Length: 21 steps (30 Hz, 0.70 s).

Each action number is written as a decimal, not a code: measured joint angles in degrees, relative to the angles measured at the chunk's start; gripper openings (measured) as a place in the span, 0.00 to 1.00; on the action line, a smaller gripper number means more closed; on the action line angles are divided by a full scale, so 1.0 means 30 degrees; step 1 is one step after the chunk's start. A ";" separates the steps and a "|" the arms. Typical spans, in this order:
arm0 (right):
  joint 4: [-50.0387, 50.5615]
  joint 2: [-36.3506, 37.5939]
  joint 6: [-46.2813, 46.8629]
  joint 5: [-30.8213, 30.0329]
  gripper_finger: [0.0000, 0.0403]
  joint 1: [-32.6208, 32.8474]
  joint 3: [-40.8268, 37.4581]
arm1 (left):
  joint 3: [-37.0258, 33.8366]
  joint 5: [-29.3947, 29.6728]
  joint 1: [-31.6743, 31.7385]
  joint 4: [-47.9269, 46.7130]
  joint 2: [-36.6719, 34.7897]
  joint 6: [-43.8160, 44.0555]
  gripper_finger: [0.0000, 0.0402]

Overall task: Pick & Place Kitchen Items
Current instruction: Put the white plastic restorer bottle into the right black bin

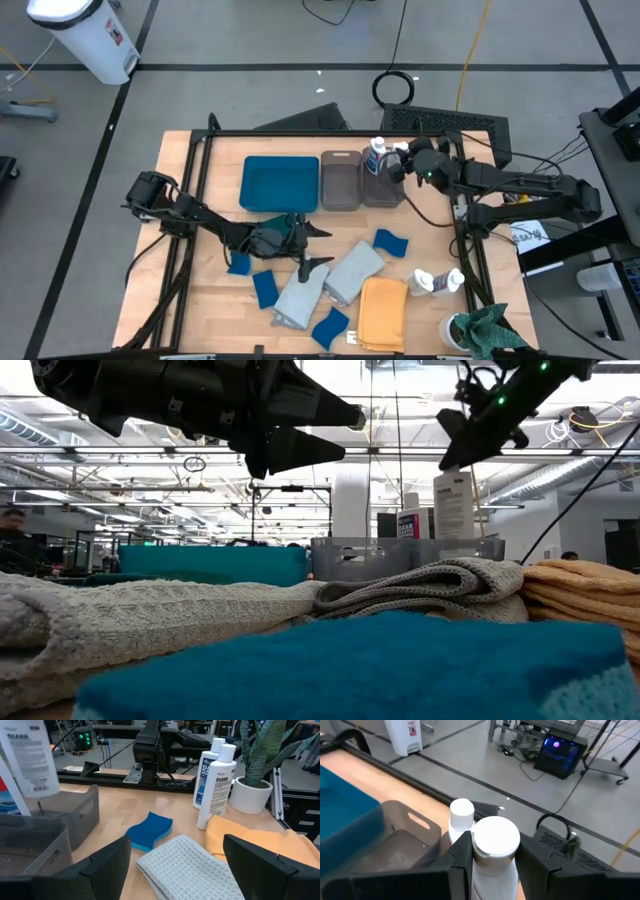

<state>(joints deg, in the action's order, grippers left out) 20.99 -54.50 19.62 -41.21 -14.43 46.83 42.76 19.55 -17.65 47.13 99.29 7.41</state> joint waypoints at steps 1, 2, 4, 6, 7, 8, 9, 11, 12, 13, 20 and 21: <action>-0.0480 -0.0004 -0.0199 0.0396 0.23 -0.0230 -0.0246 | 0.0000 0.0005 0.0007 0.0000 -0.0003 -0.0130 0.80; -0.0892 -0.0007 -0.0339 0.0784 0.23 -0.0486 -0.0462 | 0.0000 0.0007 0.0008 0.0000 -0.0007 -0.0286 0.80; -0.1629 -0.0075 -0.0465 0.1374 0.23 -0.0978 -0.0801 | 0.0000 0.0019 0.0015 0.0006 -0.0001 -0.0358 0.78; -0.2380 -0.0215 -0.0749 0.1743 0.23 -0.1414 -0.1196 | 0.0000 0.0149 0.0015 0.0000 0.0000 -0.0376 0.77; -0.2582 -0.0288 -0.0814 0.1838 0.23 -0.1606 -0.1391 | 0.0000 0.0209 0.0018 0.0000 0.0000 -0.0376 0.77; -0.2721 -0.0388 -0.0928 0.1827 0.23 -0.1773 -0.1546 | 0.0000 0.0308 0.0022 0.0000 -0.0004 -0.0385 0.76; -0.2948 -0.0516 -0.0995 0.1815 0.23 -0.1926 -0.1694 | 0.0000 0.0422 0.0022 0.0000 -0.0006 -0.0393 0.76; -0.3232 -0.0721 -0.1000 0.1846 0.23 -0.2211 -0.1894 | 0.0000 0.0510 0.0021 -0.0007 -0.0001 -0.0412 0.75; -0.3246 -0.0841 -0.0976 0.1867 0.23 -0.2339 -0.1945 | 0.0000 0.0510 0.0035 -0.0007 0.0000 -0.0412 0.76; -0.3293 -0.0986 -0.0971 0.1892 0.23 -0.2438 -0.1967 | 0.0000 0.0510 0.0063 -0.0007 0.0000 -0.0418 0.76; -0.3349 -0.1649 -0.0986 0.1856 0.23 -0.2692 -0.2004 | 0.0000 0.0510 0.0341 -0.0036 0.0000 -0.0419 0.79; -0.3380 -0.1707 -0.0993 0.1841 0.23 -0.2692 -0.2004 | 0.0000 0.0510 0.0382 -0.0039 0.0000 -0.0419 0.80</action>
<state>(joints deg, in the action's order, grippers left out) 10.85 -59.62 16.64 -35.68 -22.50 40.82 42.76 21.08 -16.50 47.02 99.29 6.15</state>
